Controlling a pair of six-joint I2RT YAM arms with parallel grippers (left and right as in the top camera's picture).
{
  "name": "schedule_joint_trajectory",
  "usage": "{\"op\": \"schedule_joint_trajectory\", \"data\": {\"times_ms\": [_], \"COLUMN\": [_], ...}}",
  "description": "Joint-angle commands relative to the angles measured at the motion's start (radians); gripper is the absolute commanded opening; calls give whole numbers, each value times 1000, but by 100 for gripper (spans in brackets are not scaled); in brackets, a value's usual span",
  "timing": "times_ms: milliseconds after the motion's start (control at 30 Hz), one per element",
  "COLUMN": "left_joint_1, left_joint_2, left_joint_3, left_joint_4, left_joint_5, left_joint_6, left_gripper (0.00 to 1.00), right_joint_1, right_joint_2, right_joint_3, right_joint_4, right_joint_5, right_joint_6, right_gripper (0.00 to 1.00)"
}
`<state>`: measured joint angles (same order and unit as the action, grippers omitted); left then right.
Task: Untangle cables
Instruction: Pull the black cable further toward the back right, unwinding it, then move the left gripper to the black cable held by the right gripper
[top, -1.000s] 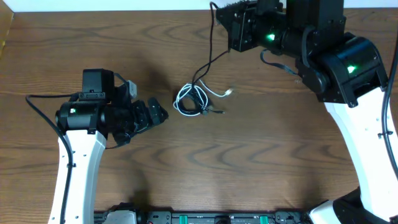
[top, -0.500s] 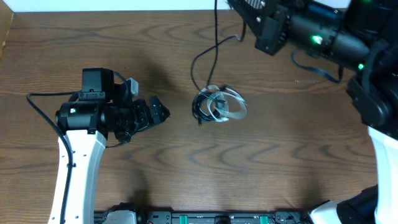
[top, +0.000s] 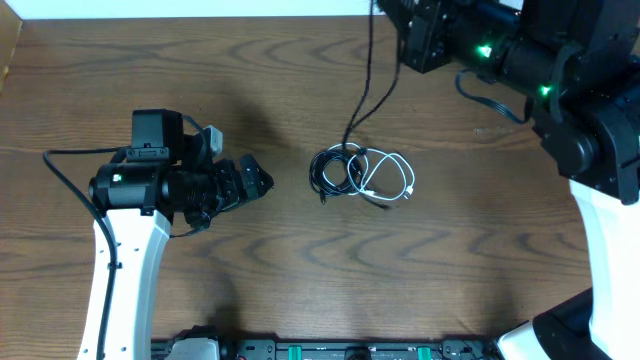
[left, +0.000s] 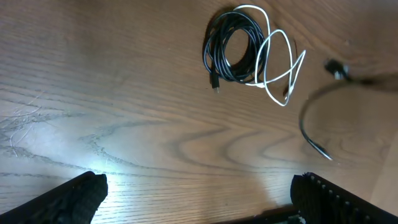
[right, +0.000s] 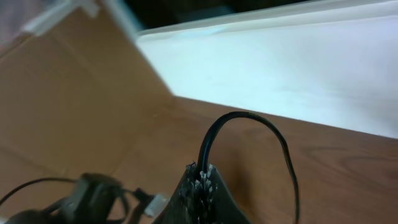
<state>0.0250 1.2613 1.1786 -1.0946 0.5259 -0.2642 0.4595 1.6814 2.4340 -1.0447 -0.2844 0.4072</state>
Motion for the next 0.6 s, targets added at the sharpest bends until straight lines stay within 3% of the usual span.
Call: {"op": "schedule_joint_trajectory", "data": {"times_ms": [0,233,433,500,567], "left_joint_1": [2,2,2,2,2], "left_joint_2": [7,7,7,6,6], "left_joint_3": [3,3,3,3,3], "left_joint_4": [0,3,-1,-1,26], "left_joint_5": [13,5,10,85,299], "left_joint_6": [13,13,13,63,183], "left_gripper": [100,100,100,100,100], "right_joint_1": [-21,-27,-24,-24,-24], "right_joint_2": [-9,5,40,58,78], "right_joint_3": [5,5,4,4,4], "right_joint_4": [-47,-213,-229,-225,-220], "right_joint_5": [212,379,181,110,70], "right_joint_6": [-28,-49,-49,-49,-49], "right_gripper": [2,1,1,1,1]}}
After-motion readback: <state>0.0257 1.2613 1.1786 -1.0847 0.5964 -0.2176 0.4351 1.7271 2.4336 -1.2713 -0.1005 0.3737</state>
